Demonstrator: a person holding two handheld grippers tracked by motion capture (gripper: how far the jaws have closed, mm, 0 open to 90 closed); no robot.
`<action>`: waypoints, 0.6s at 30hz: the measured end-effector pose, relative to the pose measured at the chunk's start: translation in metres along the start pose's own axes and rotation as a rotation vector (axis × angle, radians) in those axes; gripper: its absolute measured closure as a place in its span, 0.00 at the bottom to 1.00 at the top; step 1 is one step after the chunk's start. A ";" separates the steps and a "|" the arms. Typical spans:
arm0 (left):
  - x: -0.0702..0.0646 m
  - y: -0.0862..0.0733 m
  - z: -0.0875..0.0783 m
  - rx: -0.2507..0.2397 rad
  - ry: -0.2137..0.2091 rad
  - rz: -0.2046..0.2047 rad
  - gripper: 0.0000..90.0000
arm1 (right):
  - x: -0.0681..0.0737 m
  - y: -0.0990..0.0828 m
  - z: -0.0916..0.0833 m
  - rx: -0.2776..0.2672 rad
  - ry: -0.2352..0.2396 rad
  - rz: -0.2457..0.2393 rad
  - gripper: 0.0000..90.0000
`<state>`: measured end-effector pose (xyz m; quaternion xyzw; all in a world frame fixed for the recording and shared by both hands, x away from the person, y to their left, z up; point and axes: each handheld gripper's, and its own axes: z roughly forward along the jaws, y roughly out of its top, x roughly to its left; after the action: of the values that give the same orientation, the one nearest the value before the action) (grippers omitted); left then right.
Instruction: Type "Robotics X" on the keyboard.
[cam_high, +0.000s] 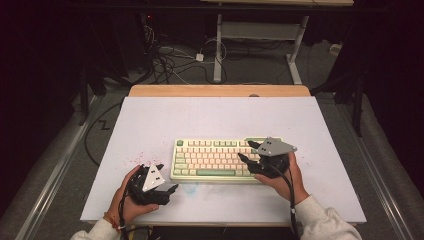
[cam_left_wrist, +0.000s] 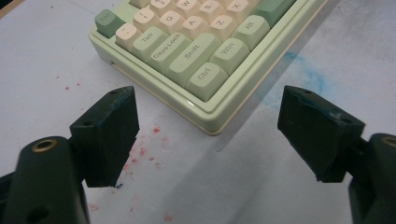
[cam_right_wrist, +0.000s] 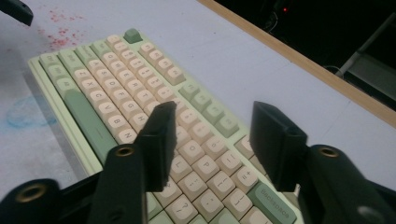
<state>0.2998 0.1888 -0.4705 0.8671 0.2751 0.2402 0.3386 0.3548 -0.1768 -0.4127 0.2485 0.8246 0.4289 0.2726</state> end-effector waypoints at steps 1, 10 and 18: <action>0.000 0.000 0.000 -0.001 0.000 -0.001 0.22 | 0.000 0.000 0.000 0.000 0.000 0.000 0.51; 0.001 0.002 -0.004 -0.024 0.003 -0.021 0.25 | 0.000 -0.012 -0.022 -0.043 -0.061 0.013 0.33; 0.002 0.005 -0.007 -0.030 -0.013 -0.056 0.41 | -0.001 -0.028 -0.042 -0.055 -0.099 0.020 0.29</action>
<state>0.2986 0.1894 -0.4619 0.8555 0.2935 0.2289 0.3600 0.3226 -0.2154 -0.4160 0.2702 0.7954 0.4414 0.3154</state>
